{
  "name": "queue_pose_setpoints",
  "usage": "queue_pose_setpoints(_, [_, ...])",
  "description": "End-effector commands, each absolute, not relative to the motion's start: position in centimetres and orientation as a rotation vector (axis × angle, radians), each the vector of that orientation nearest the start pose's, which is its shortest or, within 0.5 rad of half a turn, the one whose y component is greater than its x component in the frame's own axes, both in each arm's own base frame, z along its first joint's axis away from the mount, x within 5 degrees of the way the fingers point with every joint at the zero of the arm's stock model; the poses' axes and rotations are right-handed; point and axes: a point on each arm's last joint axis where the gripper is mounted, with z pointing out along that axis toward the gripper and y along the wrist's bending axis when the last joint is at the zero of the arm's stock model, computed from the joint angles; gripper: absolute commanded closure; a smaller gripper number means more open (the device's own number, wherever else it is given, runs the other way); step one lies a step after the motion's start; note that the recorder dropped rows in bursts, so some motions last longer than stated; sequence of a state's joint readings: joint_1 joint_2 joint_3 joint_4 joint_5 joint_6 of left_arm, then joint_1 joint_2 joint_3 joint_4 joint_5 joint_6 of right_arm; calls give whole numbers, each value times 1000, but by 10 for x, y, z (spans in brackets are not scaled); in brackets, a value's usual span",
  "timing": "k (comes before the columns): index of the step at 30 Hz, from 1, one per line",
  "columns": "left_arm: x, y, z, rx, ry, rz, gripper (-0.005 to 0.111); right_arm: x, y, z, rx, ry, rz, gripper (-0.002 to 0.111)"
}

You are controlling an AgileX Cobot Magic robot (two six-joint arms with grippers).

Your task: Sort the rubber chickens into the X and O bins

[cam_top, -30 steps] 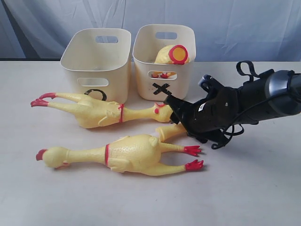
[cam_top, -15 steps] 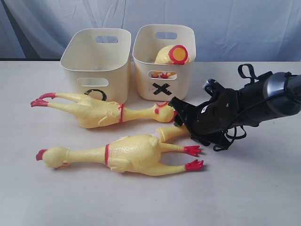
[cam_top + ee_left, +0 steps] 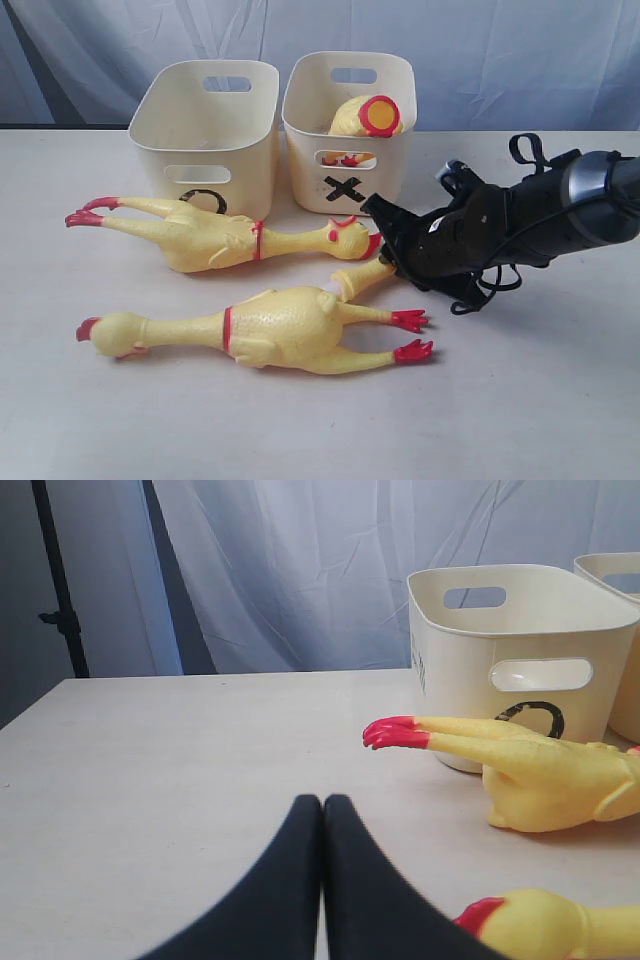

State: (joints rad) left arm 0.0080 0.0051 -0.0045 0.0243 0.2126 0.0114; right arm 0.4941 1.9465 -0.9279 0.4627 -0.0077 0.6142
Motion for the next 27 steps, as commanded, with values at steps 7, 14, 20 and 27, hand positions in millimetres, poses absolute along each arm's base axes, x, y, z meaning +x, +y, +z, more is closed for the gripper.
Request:
queue_pose_setpoints(7, [56, 1, 195, 19, 1688, 39, 107, 319, 170, 109, 734, 2510, 603, 88])
queue_pose_setpoints(14, [56, 1, 195, 19, 1688, 39, 107, 319, 170, 109, 734, 2512, 603, 88])
queue_pose_setpoints(20, [56, 1, 195, 19, 1688, 39, 107, 318, 170, 108, 735, 2524, 600, 88])
queue_pose_setpoints(27, [56, 1, 195, 19, 1688, 39, 107, 317, 170, 108, 736, 2535, 597, 109])
